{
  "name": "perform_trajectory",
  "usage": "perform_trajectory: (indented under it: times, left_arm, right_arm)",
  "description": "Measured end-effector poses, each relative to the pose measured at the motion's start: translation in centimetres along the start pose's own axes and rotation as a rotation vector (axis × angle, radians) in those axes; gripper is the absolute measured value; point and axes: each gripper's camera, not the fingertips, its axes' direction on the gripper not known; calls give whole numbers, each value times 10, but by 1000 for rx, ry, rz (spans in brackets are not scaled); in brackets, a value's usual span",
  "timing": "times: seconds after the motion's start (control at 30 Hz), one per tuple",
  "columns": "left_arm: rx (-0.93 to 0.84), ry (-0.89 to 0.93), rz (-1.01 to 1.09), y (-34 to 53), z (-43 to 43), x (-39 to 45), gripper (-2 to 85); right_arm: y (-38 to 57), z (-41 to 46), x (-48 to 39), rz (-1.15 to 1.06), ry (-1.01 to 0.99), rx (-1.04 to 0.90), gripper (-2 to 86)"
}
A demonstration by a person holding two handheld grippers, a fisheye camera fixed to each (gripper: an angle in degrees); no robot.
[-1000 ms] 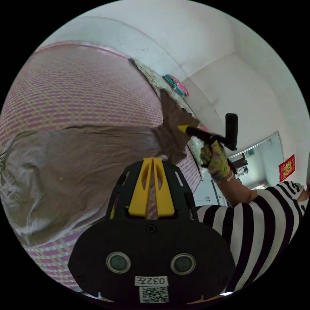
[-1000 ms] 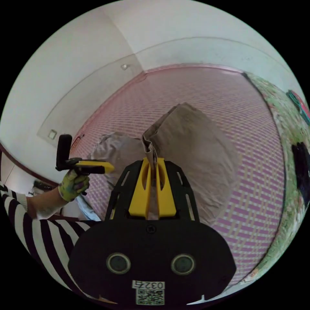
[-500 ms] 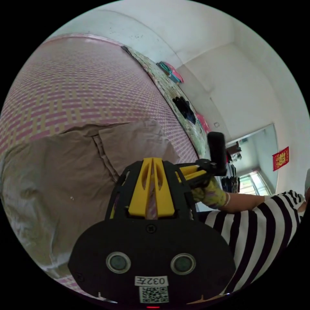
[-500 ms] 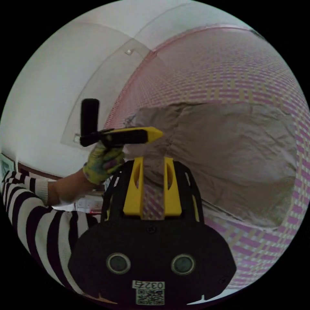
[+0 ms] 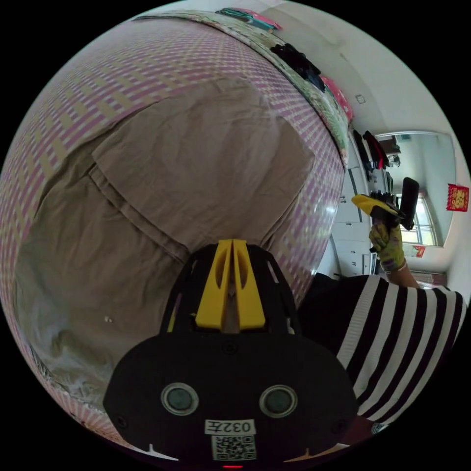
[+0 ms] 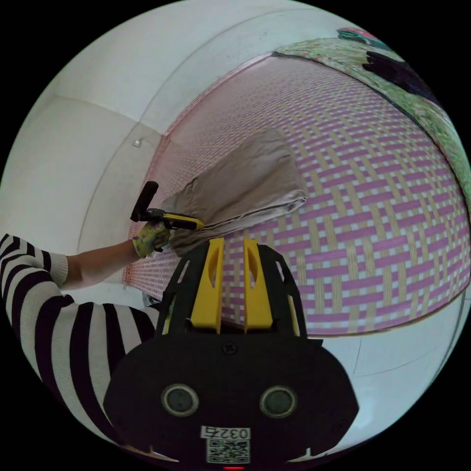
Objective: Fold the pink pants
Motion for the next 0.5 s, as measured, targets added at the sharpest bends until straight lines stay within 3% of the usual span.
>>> perform_trajectory:
  times: [0.5]
  left_arm:
    - [-7, -8, 104, -97, 57, 110, -10]
  right_arm:
    - [-20, -108, 31, 49, 41, 74, 65]
